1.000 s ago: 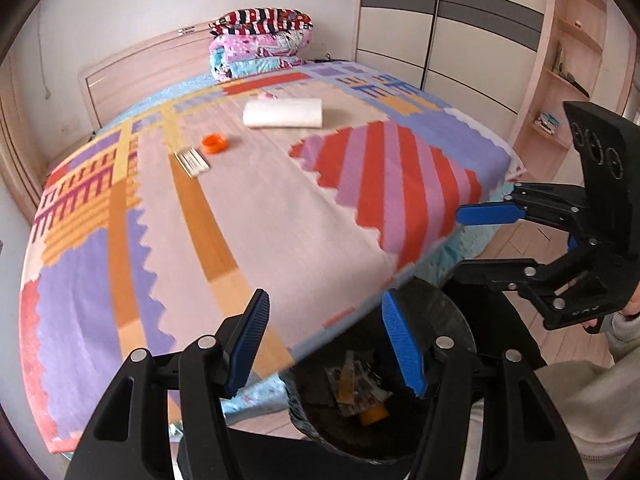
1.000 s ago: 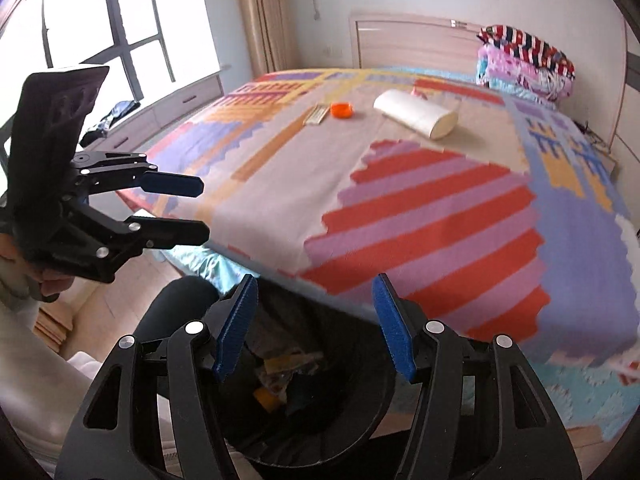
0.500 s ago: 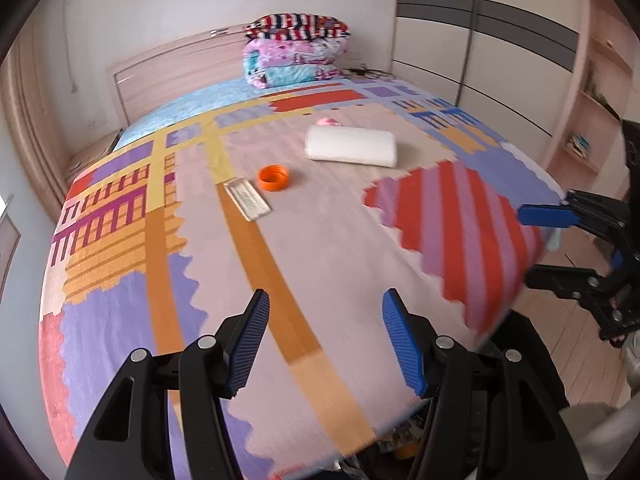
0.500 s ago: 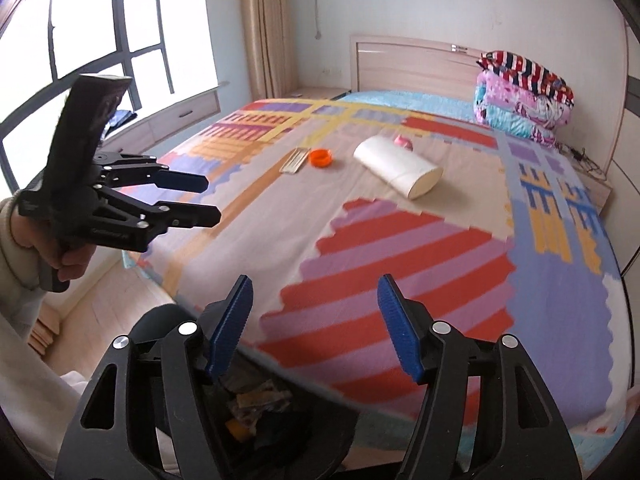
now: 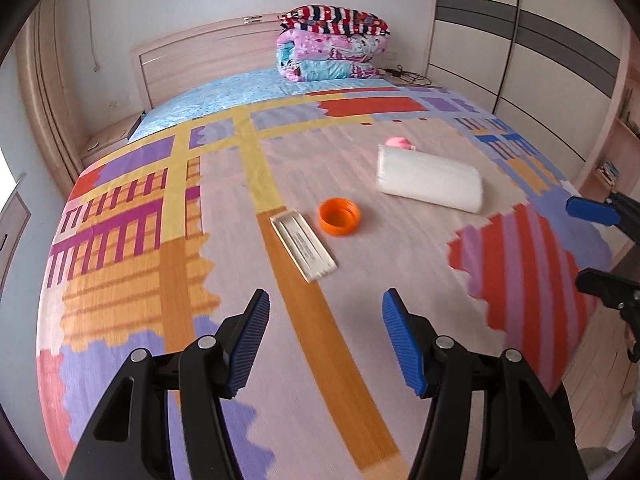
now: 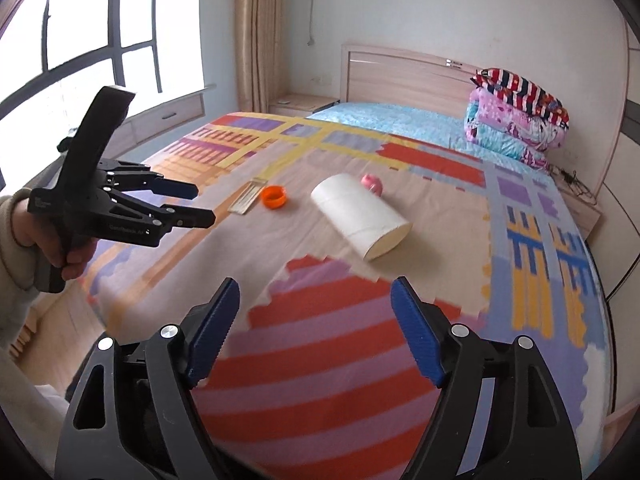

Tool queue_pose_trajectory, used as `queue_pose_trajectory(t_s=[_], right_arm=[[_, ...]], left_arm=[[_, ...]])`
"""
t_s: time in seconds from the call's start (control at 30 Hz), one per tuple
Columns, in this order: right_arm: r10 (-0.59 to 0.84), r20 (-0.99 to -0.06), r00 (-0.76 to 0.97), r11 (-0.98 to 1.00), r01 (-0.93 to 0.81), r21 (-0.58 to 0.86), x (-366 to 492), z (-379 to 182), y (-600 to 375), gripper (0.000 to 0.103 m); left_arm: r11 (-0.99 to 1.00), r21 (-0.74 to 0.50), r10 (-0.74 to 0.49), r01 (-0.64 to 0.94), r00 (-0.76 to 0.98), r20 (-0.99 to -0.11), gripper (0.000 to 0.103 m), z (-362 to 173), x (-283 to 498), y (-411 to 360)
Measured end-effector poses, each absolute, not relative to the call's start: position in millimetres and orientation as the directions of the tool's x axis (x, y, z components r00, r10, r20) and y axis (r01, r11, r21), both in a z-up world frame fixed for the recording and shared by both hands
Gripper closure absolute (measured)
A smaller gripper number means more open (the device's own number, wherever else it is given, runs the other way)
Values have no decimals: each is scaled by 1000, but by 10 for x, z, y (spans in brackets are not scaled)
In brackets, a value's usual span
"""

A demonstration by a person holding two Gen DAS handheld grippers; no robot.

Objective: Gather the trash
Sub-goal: 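Grasp the white metal plate with the left tool while the right tool approaches the paper roll, then close the right tool around the white cardboard paper roll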

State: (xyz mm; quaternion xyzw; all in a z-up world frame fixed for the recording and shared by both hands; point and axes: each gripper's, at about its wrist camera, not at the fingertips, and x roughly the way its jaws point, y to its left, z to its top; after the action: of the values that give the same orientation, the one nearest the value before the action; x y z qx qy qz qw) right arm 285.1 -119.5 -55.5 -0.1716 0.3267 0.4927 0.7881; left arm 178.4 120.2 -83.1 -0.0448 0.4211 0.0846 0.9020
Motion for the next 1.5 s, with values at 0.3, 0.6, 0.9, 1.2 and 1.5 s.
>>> queue_pose_trajectory(t_s=[0.3,0.6,0.9,1.2,1.5], right_arm=[[665,-690,286,431,-901,43,3184,-654,-952,19],[633,-719,288,444,-895,33,3515,-818,-734,19],[615,-733,291,424,-905,-3,3616,-897,-515,19],[587,-769,255,424,-905,23,3722,-1002,-391,31],[607,-756,244,437,-897,62,3633,-918,-515,53]], left_arm=[[977,-5,128,-211,613,-780,46,-939,2068,1395],[972,-27,126,-232,617,-777,46,-1013,2229,1485],[975,30,167,-221,632,-756,48,-1042,2307,1428],[981,10,136,-194,647,-751,75,-1028,2263,1436],[982,-37,93,-183,653,-752,79,-1017,2099,1397]])
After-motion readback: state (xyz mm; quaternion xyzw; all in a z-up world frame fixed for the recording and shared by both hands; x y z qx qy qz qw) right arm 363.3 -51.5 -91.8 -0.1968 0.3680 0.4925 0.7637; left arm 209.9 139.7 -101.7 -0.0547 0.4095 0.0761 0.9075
